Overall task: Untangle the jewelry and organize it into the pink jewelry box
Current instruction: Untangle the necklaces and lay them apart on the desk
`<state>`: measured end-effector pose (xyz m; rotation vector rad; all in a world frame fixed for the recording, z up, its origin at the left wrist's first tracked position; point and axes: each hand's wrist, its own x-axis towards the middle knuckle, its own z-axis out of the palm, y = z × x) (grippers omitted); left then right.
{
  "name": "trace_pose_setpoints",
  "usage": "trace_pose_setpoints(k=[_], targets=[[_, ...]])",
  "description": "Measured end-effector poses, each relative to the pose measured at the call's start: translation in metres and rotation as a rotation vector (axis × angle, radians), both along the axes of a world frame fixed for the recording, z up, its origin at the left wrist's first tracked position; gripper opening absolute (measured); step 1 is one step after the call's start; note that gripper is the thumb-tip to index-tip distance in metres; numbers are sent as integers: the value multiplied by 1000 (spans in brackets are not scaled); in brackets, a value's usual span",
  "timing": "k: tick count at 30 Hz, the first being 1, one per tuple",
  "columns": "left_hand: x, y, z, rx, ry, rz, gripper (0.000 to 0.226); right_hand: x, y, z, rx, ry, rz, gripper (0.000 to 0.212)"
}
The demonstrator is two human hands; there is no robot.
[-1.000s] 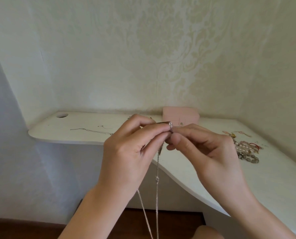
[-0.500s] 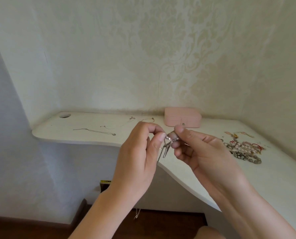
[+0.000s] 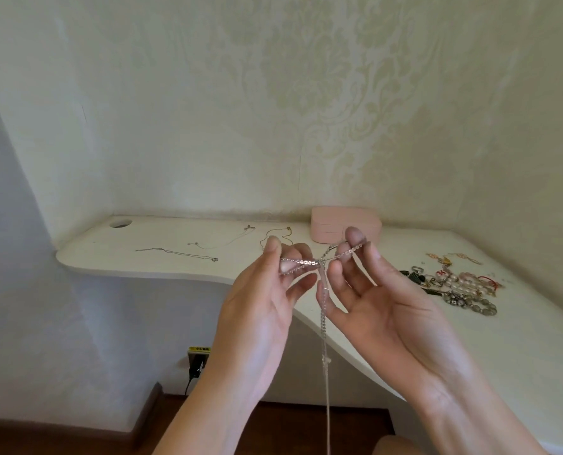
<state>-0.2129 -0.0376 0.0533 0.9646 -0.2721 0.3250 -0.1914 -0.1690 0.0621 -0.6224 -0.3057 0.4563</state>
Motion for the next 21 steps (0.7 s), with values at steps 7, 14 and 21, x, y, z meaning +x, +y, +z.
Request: trace_pose_setpoints(k=[7,14,21], targets=[[-8,-7,12,378,-120,173,45,-5,8,-3,-98,-266,-121,36],[-4,4,-2,691,-95,331,35,-3,6,-11,-248,-468,-398,38],[-5,10,-6,479,-64,165,19,0,-3,-5,-464,-761,-447,66]])
